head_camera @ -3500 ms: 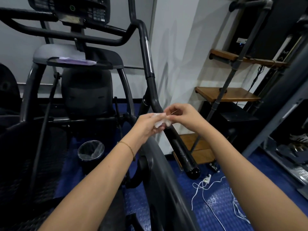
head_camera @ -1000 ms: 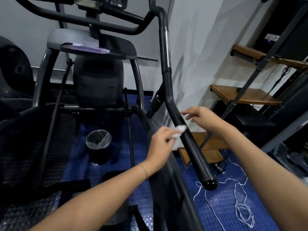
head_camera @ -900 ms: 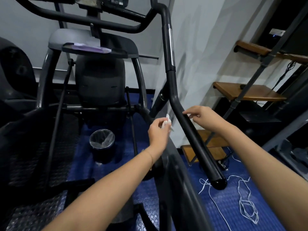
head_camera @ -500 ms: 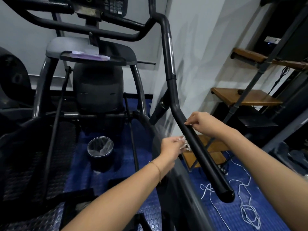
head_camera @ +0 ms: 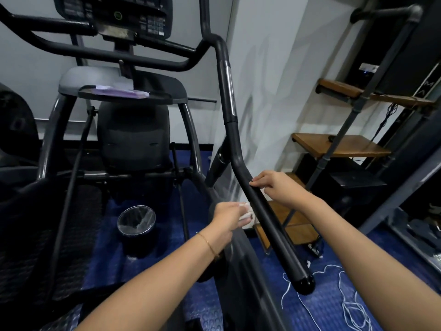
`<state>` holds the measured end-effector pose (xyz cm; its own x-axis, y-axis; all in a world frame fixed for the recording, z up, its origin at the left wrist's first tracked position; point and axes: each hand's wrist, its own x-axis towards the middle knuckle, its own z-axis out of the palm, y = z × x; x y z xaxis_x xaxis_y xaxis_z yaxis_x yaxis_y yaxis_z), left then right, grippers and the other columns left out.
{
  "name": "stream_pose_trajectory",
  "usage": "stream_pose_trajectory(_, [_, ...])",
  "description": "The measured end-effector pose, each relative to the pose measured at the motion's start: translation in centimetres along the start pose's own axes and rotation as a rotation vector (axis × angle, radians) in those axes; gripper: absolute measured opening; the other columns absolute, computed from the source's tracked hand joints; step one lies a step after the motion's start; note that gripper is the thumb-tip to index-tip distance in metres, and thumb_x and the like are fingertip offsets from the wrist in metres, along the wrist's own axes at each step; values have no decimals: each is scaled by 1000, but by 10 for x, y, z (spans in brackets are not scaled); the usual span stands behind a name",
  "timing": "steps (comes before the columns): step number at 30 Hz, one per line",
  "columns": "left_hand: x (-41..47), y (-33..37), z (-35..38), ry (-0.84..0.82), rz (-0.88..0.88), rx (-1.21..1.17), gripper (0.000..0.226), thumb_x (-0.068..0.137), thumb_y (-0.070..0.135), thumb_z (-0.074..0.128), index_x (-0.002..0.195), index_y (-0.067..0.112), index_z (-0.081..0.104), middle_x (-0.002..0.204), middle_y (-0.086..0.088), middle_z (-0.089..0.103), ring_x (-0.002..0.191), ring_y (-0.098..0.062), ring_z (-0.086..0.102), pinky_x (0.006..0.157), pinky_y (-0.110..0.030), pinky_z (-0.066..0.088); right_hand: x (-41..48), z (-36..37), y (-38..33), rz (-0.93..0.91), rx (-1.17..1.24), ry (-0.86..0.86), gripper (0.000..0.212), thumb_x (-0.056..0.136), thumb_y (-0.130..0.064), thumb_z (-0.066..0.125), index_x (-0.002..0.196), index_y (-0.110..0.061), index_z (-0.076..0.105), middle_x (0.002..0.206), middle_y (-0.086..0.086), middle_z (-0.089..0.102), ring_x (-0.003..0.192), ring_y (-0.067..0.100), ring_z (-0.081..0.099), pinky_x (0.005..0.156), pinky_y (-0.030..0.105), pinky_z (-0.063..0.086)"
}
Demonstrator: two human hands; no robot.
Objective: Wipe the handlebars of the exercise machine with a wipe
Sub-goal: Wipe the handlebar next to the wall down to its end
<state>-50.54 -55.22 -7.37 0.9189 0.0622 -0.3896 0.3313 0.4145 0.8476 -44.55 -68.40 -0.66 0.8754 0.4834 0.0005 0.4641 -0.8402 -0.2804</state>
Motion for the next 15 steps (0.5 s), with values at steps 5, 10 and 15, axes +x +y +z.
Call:
stream_pose_trajectory(5, [3, 40, -6, 20, 319, 204, 9, 90, 13, 60, 89, 15, 69, 81, -2, 66, 71, -8, 61, 64, -18, 49, -11, -9, -13, 44, 530, 201, 31, 93, -16, 54, 123, -18, 59, 114, -1, 64, 100, 9, 59, 85, 22, 49])
stream_pose_trajectory(10, [-4, 74, 7, -149, 433, 308, 20, 88, 20, 63, 97, 3, 68, 80, -3, 66, 64, -4, 62, 56, -13, 50, -17, -14, -19, 36, 913, 95, 23, 88, -17, 61, 111, -17, 63, 99, 1, 69, 90, 15, 65, 80, 24, 55])
stream_pose_trajectory(15, [6, 79, 0, -247, 344, 373, 19, 87, 25, 64, 93, 7, 69, 81, -4, 67, 71, -12, 63, 62, -19, 53, -18, -19, -9, 147, 1083, 81, 13, 84, -10, 63, 72, -11, 58, 67, -2, 62, 65, 8, 61, 63, 18, 51])
